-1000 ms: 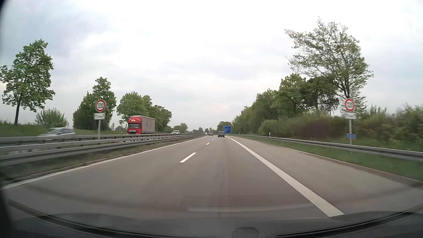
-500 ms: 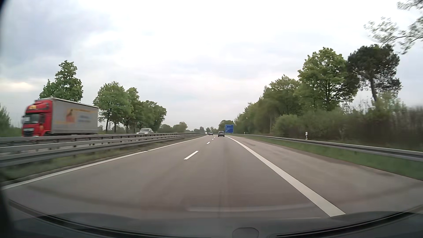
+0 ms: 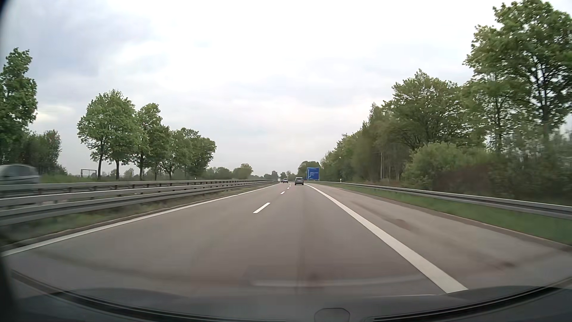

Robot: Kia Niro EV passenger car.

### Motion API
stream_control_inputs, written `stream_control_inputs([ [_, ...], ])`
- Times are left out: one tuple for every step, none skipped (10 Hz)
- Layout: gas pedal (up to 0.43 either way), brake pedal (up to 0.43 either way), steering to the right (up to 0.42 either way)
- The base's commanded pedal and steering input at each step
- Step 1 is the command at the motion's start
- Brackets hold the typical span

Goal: Follow the waypoints while adhering to traffic rules and regulations

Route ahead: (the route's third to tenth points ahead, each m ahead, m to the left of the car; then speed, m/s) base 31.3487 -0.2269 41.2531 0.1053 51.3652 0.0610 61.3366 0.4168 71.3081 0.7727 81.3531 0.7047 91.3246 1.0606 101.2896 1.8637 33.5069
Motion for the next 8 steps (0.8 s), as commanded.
stream_control_inputs([
  [0.24,0.0,-0.004],
  [0.24,0.0,-0.004],
  [0.24,0.0,-0.004],
  [0.24,0.0,-0.004],
  [0.24,0.0,-0.004],
  [0.24,0.0,-0.004],
  [0.24,0.0,-0.003],
  [0.24,0.0,-0.004],
])
